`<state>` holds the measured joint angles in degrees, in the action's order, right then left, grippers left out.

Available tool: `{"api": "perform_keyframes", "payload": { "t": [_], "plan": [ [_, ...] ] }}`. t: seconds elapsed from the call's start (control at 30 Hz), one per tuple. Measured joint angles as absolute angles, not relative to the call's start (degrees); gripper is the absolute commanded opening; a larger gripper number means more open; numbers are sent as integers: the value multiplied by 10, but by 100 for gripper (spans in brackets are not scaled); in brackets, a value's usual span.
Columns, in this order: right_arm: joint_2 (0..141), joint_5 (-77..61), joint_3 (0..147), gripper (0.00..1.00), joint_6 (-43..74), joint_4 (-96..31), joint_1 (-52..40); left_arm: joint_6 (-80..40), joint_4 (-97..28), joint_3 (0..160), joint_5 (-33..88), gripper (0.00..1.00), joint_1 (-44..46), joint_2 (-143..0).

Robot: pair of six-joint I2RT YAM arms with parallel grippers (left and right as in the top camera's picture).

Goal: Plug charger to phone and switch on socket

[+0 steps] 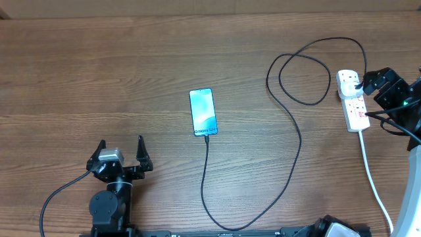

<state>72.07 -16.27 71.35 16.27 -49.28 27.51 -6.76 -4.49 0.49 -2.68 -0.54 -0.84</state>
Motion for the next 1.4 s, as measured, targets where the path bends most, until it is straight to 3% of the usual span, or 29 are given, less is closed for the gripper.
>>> {"api": "perform_keyframes", "payload": {
  "t": [1.4],
  "plan": [
    [721,-163,714,100,163,-493,275,-51,-45,5,-14,100,-5,-8]
  ]
}}
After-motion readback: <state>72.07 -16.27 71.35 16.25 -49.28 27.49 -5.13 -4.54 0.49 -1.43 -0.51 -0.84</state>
